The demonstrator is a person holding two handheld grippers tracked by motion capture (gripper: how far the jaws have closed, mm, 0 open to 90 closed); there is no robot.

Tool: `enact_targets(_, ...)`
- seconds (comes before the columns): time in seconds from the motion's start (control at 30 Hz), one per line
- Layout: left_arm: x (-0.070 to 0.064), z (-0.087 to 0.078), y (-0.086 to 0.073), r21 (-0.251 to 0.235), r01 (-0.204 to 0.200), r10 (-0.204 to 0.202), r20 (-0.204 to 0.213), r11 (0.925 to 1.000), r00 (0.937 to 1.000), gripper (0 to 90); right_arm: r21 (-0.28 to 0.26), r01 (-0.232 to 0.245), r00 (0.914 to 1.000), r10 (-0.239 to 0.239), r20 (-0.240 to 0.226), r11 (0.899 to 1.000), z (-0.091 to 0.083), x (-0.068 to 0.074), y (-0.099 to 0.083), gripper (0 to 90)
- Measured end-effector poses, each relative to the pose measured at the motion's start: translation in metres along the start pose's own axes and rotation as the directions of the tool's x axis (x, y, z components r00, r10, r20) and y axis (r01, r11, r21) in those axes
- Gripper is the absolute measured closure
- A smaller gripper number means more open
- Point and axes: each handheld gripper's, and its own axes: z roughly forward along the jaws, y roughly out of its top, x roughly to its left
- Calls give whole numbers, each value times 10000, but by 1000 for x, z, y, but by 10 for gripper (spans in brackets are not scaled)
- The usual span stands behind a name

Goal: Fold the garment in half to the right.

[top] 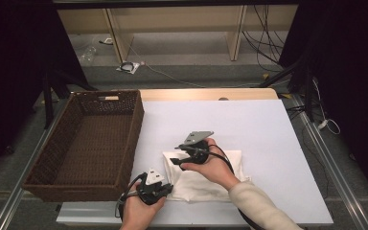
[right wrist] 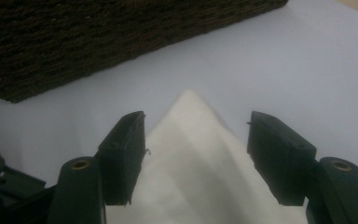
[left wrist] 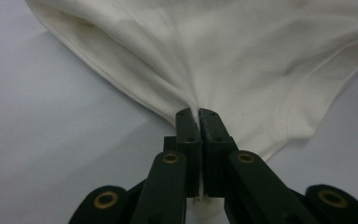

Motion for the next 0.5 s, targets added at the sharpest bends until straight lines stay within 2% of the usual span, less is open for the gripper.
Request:
enact_targets(0.27,3,-2,0,109,183,-184,82,9998,9998,870,695,568,9982,-553,-230,9960,29,6,9,405)
enact_targets(0.5,4,-2,-1,225,202,-204,101,9995,9997,871,1118,702,9973,-675,-271,9913,46,7,5,411)
